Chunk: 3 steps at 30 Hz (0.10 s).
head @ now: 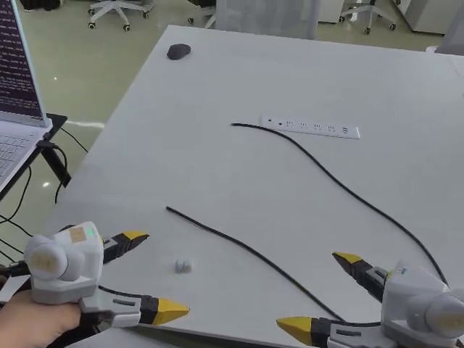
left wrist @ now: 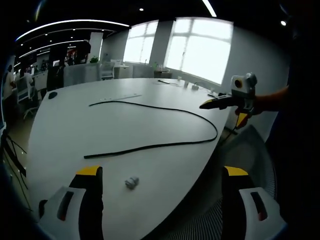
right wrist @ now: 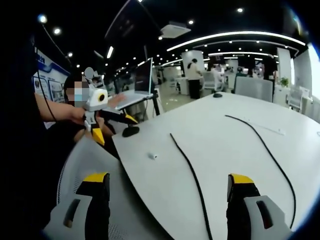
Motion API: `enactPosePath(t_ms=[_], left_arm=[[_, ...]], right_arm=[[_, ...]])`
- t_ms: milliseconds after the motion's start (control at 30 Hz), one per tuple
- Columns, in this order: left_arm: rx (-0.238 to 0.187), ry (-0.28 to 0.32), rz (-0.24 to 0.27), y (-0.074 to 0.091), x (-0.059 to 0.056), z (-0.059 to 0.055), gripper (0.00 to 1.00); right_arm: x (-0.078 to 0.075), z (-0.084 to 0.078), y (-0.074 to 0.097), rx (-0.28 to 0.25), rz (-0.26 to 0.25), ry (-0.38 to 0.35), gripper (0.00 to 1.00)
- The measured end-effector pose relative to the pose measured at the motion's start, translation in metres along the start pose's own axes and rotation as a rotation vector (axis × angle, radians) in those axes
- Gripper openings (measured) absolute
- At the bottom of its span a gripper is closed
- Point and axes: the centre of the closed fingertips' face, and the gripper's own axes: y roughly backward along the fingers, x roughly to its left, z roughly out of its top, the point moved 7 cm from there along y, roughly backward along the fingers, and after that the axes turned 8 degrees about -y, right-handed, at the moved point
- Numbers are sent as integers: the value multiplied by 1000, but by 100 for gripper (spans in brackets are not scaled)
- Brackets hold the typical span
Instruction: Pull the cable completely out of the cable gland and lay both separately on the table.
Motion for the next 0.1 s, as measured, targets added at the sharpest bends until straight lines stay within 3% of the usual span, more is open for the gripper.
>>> enactPosePath(t_ms=[100], left_arm=[[-3,4,5,1,0,1,99]], right_arm=[[-2,-2,1,-11,2,-28,99]])
